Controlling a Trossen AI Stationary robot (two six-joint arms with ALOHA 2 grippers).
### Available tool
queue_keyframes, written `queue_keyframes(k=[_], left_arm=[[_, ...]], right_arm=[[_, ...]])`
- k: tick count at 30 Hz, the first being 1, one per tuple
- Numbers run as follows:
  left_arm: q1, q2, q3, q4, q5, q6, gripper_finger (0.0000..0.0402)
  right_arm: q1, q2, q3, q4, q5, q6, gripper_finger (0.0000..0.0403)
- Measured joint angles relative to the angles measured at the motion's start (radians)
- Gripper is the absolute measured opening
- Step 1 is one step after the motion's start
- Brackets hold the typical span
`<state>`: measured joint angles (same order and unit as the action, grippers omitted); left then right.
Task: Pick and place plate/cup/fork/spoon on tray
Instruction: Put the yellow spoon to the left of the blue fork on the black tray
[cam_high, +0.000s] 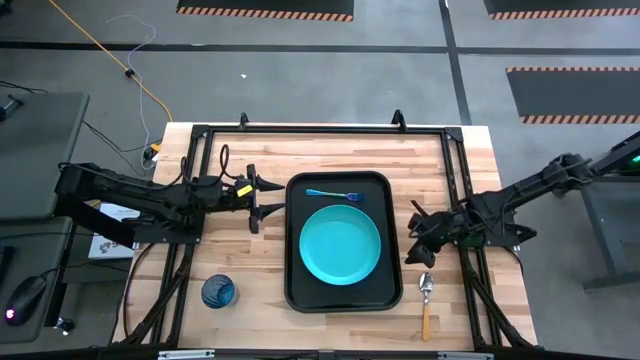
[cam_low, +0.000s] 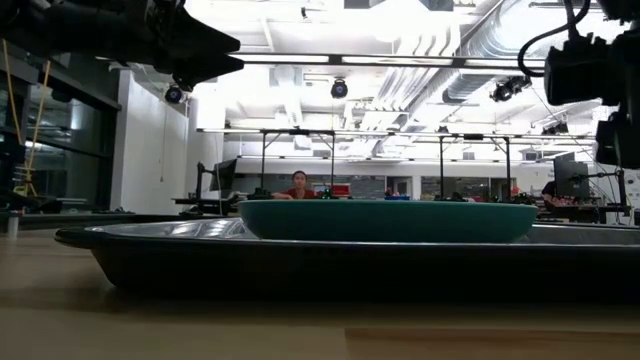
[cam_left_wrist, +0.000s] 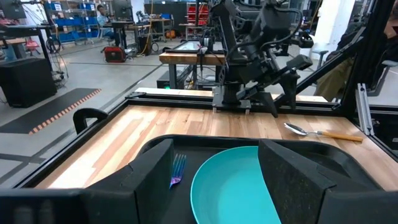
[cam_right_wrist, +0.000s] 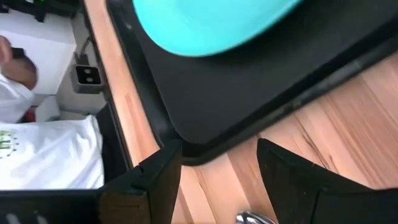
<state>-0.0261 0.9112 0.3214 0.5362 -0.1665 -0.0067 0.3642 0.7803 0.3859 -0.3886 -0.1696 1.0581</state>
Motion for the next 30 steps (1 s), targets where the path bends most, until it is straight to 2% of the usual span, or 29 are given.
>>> queue_keyframes(k=[19,30], left_arm=[[0.000,0.000,0.000,0.000,0.000,0.000,0.0223],[0.000,0.000,0.000,0.000,0.000,0.000,0.0223]], right_arm=[[0.018,0.000,0.000,-0.182,0.065,0.050,0.0201],[0.018,0.000,0.000,-0.209,0.070,0.057,0.0201]])
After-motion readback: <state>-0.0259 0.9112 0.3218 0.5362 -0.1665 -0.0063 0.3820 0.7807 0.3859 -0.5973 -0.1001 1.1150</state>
